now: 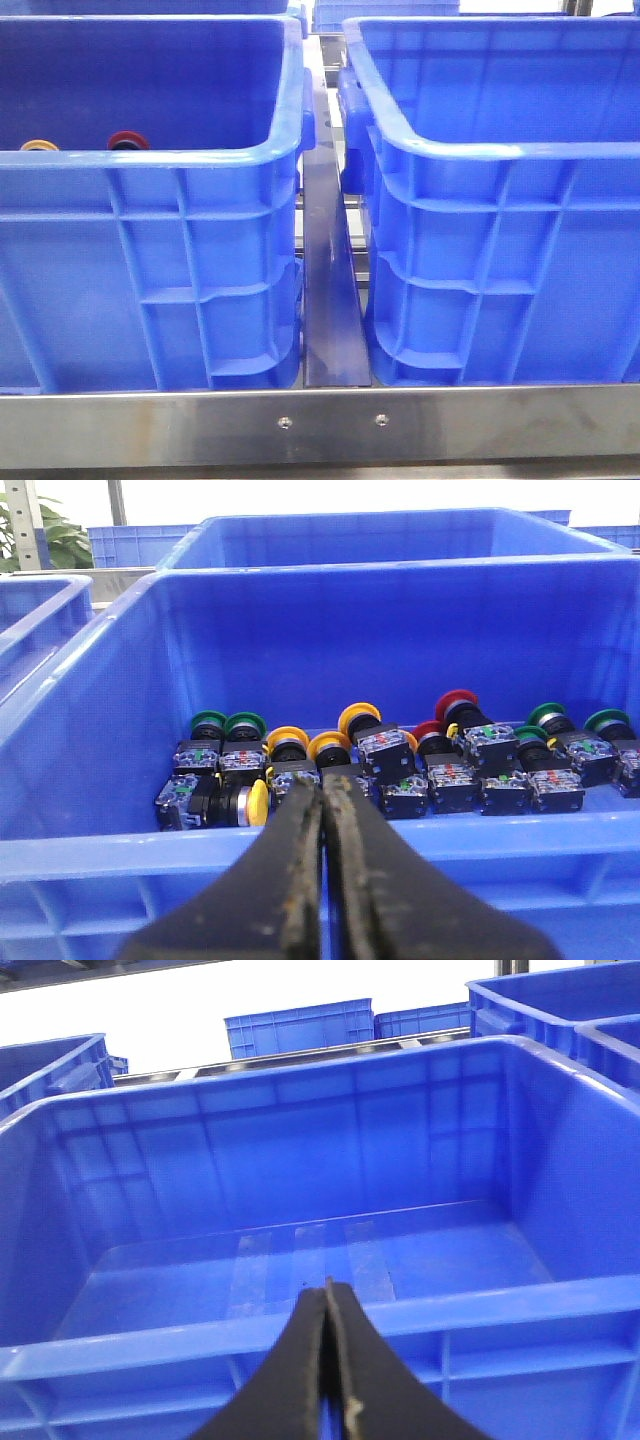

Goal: Pick red and yellow buttons and place in box
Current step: 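Lower the left gripper into the button bin toward a red-capped button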

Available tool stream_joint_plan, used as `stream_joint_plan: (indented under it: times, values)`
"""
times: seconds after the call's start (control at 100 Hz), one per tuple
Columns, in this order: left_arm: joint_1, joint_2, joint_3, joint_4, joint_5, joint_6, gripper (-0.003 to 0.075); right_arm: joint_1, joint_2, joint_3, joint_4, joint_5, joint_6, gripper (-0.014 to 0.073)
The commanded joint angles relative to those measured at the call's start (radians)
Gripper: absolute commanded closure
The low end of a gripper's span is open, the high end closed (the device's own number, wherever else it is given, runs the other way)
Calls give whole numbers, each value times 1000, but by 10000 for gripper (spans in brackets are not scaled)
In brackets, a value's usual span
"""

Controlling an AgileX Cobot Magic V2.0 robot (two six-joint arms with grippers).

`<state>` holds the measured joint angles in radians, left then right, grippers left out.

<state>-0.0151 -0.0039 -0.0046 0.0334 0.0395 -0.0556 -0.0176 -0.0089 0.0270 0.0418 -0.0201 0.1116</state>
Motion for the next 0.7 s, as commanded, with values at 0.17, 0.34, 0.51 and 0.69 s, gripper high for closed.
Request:
stream_joint_plan:
  times: [0.17,0.34,0.51,0.69]
  values:
    - [2,-35,48,-8,-80,1,739,0,-27,-19,-6,-88,-4,662]
    - [2,-35,-5,-17,-27,1,739,0,-27,-19,-6,-88,-4,662]
    - [2,0,-147,-59,110,1,739,0,-27,-19,-6,-88,-4,662]
    - [2,134,-362,-59,245,1,739,0,-27,-19,-6,-88,-4,662]
